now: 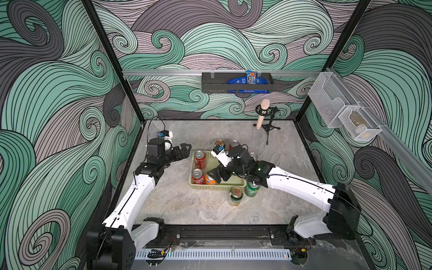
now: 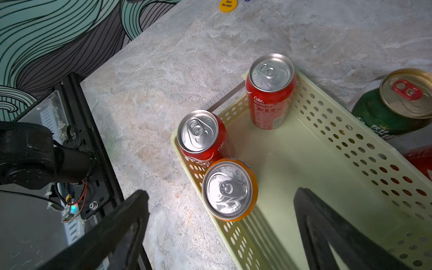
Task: Take out the drinks from the basket
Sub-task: Pick up the drink from the basket.
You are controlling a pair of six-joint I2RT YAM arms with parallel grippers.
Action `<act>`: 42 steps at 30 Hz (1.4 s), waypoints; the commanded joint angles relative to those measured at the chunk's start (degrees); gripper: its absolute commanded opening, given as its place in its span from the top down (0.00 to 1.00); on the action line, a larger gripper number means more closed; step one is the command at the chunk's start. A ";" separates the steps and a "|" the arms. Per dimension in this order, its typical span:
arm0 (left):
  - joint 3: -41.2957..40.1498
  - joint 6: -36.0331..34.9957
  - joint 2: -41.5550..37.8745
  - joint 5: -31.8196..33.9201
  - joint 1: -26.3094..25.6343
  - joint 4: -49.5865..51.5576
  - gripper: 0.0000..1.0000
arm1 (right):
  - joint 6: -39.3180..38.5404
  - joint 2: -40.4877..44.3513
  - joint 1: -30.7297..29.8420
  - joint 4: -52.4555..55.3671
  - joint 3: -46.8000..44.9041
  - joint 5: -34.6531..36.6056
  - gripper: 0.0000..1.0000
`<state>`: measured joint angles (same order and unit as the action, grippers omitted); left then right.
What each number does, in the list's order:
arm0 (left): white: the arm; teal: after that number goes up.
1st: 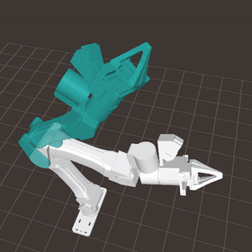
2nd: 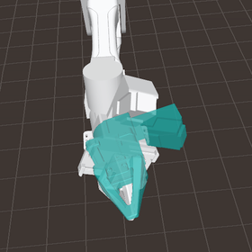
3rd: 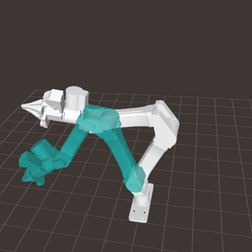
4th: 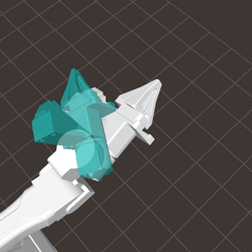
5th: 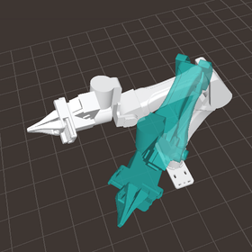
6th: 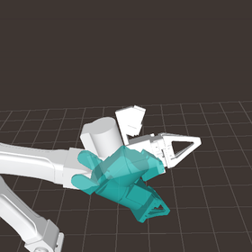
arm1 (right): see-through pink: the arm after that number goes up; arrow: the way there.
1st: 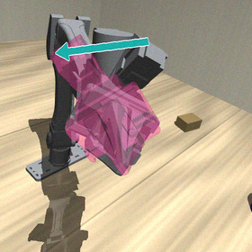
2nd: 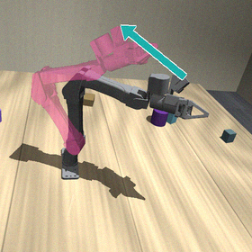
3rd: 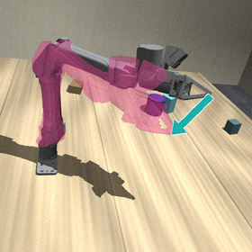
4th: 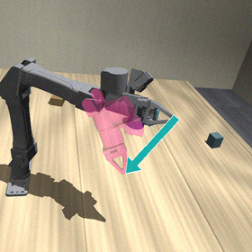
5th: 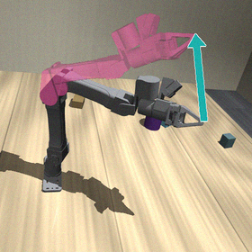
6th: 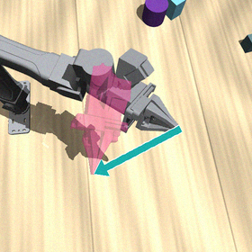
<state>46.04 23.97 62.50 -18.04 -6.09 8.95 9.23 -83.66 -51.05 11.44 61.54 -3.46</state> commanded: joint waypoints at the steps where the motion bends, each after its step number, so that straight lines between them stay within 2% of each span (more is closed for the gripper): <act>1: 1.33 -0.71 -0.19 0.64 0.44 0.64 0.01 | 0.34 -1.39 -0.85 -0.94 -0.19 1.62 0.04; 42: 0.90 0.61 1.29 -4.27 2.93 -0.99 0.01 | 1.84 -13.29 -2.55 -0.88 2.44 2.83 0.06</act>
<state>46.04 24.10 63.48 -20.80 -3.75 8.97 10.46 -96.62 -53.39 11.20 62.89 -0.84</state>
